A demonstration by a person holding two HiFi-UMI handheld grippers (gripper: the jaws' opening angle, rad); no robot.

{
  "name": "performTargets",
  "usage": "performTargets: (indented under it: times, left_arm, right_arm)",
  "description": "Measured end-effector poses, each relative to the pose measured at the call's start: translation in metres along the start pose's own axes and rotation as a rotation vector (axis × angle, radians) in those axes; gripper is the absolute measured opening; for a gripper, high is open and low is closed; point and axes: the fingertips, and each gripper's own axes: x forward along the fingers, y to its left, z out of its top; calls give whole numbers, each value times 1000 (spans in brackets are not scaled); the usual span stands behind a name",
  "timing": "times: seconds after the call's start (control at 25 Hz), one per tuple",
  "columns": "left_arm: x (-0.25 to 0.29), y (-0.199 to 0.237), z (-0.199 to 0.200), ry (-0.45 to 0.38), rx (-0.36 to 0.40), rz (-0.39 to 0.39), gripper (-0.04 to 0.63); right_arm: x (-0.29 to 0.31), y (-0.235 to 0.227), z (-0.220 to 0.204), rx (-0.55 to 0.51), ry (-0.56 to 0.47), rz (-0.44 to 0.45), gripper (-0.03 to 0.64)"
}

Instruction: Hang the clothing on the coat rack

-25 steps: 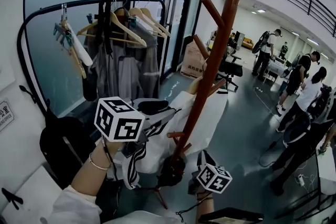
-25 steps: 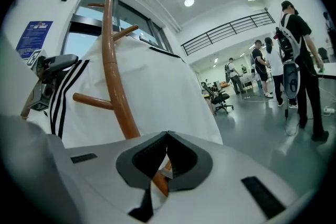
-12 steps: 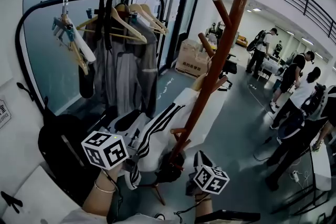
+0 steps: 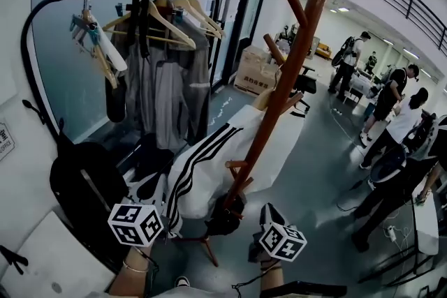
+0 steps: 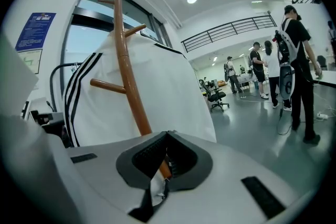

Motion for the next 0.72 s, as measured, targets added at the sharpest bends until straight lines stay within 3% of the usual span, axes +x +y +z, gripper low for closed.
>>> performTargets:
  times: [0.12,0.48,0.72]
  left_arm:
    - [-16,-5,-15,25,20,43,9]
    - [-51,-59,-45,45,10,60,8]
    - [-72,-91,-51,48,2,53,8]
  right_arm:
    - [-9,0,6,-14,-13,23,23]
    - [-57,-11,11,-38,-32,87,23]
    - [-85,-9,5,-131,-23,106,21]
